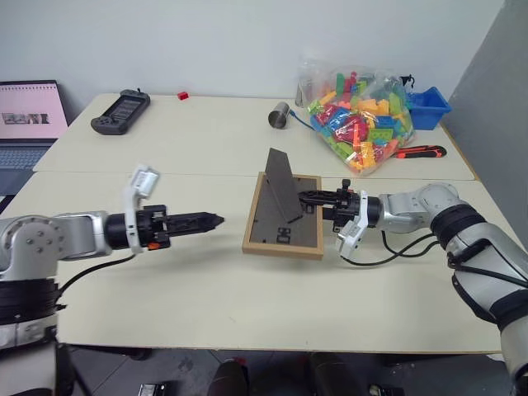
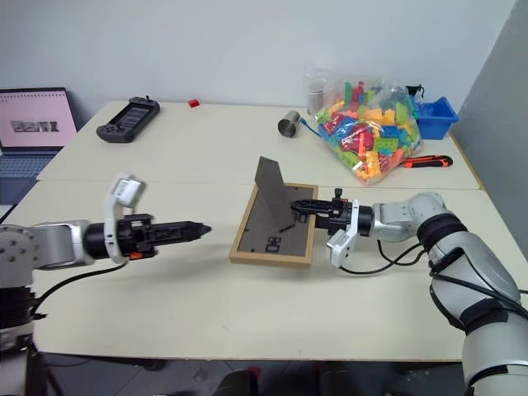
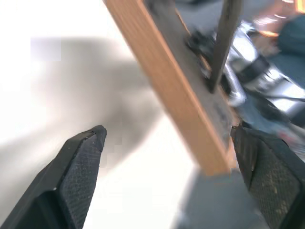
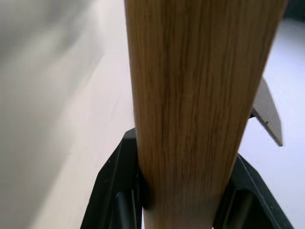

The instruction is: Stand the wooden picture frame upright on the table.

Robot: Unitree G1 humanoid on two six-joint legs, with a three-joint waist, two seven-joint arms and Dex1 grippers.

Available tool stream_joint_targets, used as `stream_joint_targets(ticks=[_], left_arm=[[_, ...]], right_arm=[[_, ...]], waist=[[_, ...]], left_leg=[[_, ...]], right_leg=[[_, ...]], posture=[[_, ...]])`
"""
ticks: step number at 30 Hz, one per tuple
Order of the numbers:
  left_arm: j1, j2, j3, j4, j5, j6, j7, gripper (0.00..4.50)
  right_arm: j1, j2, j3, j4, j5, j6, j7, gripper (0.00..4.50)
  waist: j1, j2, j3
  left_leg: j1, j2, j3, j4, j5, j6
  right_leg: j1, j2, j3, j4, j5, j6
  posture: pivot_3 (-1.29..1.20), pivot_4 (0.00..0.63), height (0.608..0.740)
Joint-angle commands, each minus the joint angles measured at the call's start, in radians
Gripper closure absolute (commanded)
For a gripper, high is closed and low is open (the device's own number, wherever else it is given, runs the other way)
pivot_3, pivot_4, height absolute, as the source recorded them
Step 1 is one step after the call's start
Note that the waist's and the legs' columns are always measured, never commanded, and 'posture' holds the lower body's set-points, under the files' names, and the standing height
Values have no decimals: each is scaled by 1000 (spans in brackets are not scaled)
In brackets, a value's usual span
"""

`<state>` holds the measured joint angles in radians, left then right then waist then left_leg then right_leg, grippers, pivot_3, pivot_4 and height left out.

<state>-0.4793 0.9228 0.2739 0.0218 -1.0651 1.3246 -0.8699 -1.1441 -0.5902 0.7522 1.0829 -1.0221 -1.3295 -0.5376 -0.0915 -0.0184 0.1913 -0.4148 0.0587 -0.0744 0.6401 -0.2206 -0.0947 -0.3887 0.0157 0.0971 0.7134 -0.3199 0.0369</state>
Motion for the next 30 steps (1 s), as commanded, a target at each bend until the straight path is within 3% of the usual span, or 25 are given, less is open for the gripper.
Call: stream_joint_targets(ticks=[1,4,5,8,11,15,30], left_arm=[[69,9,79,-124,61,-130,19,52],[120,-38,122,-219,113,-227,109,52],[133,-48,132,-250,113,-236,126,52],[178,-57,152,-340,101,-244,149,52],[242,-47,172,-420,98,-253,155,52],[276,-52,200,-438,139,-303,191,52],[335,-58,201,-446,180,-363,203,52]], right_arm=[[-5,95,-130,180,375,-79,357,3213],[127,234,-307,-37,1005,369,1038,3213],[153,262,-347,-118,1141,509,1184,3213],[186,309,-447,-302,1357,916,1417,3213],[177,342,-507,-375,1452,1207,1506,3213],[149,394,-559,-359,1482,1395,1561,3213],[148,532,-621,-92,1322,1353,1599,3213]], waist=[[-2,0,0],[5,-4,-1],[3,-6,-1],[6,-3,1],[11,-2,1],[11,-2,1],[8,-3,1]], left_leg=[[0,0,0,0,0,0],[0,1,-1,0,0,0],[2,3,-1,-1,0,0],[5,4,-2,-1,0,0],[5,3,-3,-1,0,0],[5,3,-3,-2,0,0],[5,3,1,-8,0,0]], right_leg=[[0,0,0,0,0,0],[1,0,-2,0,0,0],[4,0,-2,-1,0,0],[7,0,-4,1,0,0],[6,0,-6,1,0,0],[6,1,-6,0,0,0],[1,1,-3,-1,-1,-1]], posture=[[0,150,740],[0,150,740],[0,150,740],[0,150,740],[0,150,740],[0,150,740],[0,150,740]])
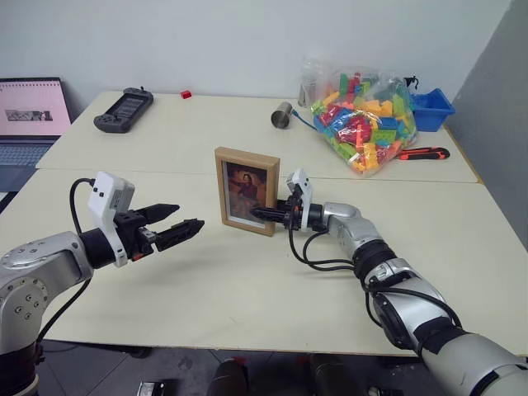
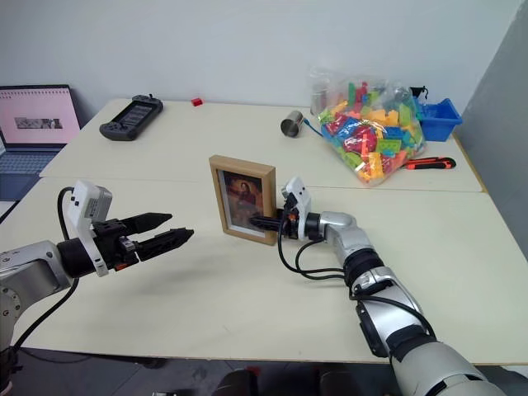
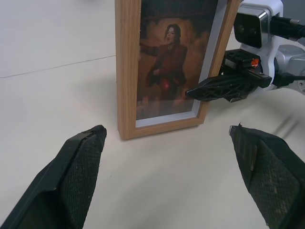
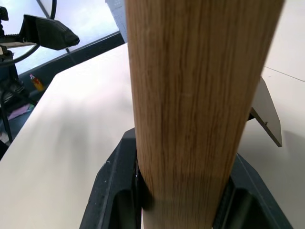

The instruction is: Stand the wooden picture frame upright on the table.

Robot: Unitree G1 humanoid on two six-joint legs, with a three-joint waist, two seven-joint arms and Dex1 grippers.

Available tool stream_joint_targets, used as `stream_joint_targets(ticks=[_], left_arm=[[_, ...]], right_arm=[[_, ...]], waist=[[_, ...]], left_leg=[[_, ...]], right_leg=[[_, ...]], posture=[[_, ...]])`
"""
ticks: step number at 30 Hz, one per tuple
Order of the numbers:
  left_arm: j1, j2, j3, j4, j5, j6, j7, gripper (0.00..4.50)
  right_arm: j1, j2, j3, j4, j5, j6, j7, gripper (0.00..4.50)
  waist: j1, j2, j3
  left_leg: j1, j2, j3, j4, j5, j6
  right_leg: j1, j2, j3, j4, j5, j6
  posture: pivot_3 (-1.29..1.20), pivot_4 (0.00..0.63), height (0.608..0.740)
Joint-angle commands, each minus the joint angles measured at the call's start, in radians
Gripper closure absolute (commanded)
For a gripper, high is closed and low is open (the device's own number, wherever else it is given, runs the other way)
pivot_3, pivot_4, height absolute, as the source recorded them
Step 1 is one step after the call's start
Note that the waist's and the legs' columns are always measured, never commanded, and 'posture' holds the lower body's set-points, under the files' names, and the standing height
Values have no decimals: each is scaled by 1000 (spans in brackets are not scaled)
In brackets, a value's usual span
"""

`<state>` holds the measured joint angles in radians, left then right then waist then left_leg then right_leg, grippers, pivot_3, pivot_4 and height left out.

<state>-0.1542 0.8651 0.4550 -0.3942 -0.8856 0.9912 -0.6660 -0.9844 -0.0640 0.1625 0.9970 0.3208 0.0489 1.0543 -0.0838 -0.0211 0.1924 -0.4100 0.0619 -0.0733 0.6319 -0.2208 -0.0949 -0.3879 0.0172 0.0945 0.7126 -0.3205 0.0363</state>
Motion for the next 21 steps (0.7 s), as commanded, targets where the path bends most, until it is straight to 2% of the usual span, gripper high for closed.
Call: stream_joint_targets(ticks=[1,2,12,13,17,21], left_arm=[[12,0,20,-29,2,-31,-2,52],[12,2,19,-27,4,-33,-3,0],[-33,10,-30,8,23,-50,-20,0],[-38,10,-36,12,25,-52,-22,0],[-56,9,-58,29,37,-59,-36,0],[-76,28,-86,67,64,-66,-58,0]], right_arm=[[-6,8,-34,-9,-27,-26,6,3213],[-3,9,-38,-12,-37,-33,-2,2502],[40,-12,-53,-81,-71,1,14,154],[49,-19,-52,-96,-73,8,16,30],[117,-82,-44,-218,-72,74,36,30],[274,-253,-12,-520,-85,222,68,30]], waist=[[0,0,0],[0,0,0],[0,0,0],[0,0,0],[3,0,0],[12,0,0]], left_leg=[[0,0,0,0,0,0],[0,0,0,-1,0,0],[0,0,0,-1,0,0],[0,0,0,-1,0,0],[0,0,0,-1,0,0],[0,-1,-1,-2,0,0]], right_leg=[[0,0,0,0,0,0],[0,0,0,0,0,0],[0,0,0,0,0,0],[0,0,0,0,0,0],[0,0,0,0,0,0],[1,0,0,-1,0,0]], posture=[[0,150,740],[0,150,740],[0,150,740],[0,150,740],[0,150,740],[0,150,740]])
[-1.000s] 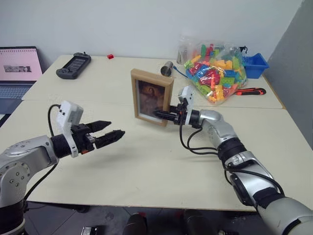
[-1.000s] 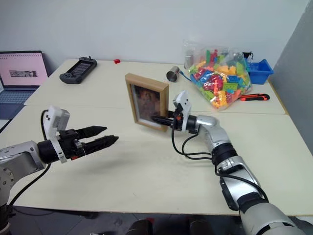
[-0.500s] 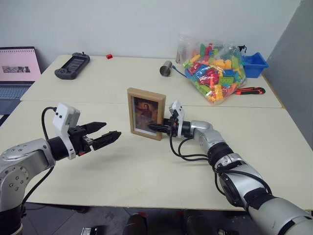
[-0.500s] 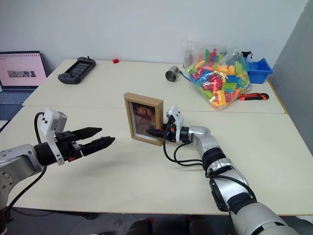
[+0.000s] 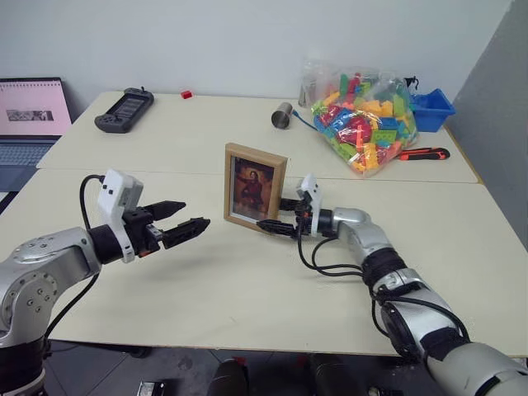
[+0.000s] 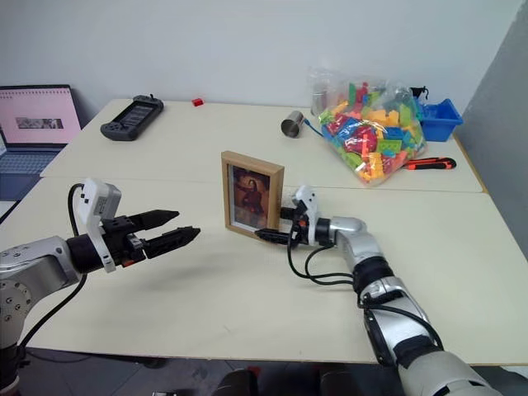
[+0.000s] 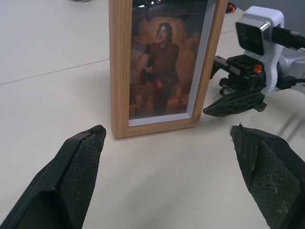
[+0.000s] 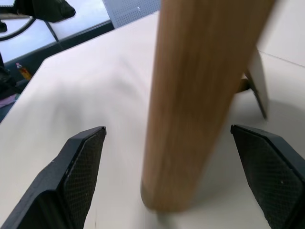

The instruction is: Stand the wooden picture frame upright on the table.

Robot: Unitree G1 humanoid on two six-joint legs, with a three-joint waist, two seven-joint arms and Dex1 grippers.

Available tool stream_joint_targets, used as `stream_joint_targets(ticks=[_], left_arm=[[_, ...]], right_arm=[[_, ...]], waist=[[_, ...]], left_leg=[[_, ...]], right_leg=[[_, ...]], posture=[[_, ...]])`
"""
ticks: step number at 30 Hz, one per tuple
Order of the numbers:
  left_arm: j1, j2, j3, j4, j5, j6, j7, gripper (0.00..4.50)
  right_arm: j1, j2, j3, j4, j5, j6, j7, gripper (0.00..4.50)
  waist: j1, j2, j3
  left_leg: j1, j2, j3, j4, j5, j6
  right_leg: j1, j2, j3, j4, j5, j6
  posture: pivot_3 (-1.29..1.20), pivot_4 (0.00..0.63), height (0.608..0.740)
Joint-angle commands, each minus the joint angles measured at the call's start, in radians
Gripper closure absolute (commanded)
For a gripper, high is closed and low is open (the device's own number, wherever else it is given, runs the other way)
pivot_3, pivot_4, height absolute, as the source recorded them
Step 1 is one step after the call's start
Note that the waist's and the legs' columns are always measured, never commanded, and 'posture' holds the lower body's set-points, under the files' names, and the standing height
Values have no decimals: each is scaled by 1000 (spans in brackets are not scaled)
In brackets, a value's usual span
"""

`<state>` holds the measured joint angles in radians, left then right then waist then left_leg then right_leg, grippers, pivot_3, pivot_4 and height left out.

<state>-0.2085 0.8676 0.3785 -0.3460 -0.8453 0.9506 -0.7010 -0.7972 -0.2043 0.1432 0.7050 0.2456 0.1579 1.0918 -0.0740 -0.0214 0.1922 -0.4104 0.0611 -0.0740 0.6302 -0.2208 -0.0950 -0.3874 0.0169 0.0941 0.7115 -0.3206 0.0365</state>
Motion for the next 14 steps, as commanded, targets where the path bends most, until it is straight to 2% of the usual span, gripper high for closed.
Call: stream_joint_targets(ticks=[1,8,10,12,14], left_arm=[[-24,34,-17,28,34,-27,-31,0],[-41,96,-53,127,114,-87,-122,0],[-53,101,-63,155,127,-101,-137,0],[-78,93,-85,185,157,-135,-147,0],[-92,89,-96,203,176,-152,-157,0]], right_arm=[[128,-165,5,-321,-7,145,38,30],[283,-461,-81,-897,96,496,1,30],[281,-481,-99,-978,119,579,-48,30],[247,-442,-158,-1075,195,751,-145,30],[230,-423,-186,-1125,236,846,-200,30]], waist=[[8,0,0],[7,3,2],[3,2,1],[2,2,1],[0,2,1]], left_leg=[[0,0,0,0,0,0],[-1,1,2,-1,0,0],[0,1,2,-1,0,0],[1,2,2,-1,0,0],[1,2,2,-1,0,0]], right_leg=[[0,0,0,-1,0,0],[-2,1,2,-2,-1,1],[-2,1,2,-2,-1,1],[-1,2,2,-2,-1,1],[-2,2,2,-1,-1,1]], posture=[[0,150,740],[0,150,740],[0,150,740],[0,150,740],[0,150,740]])
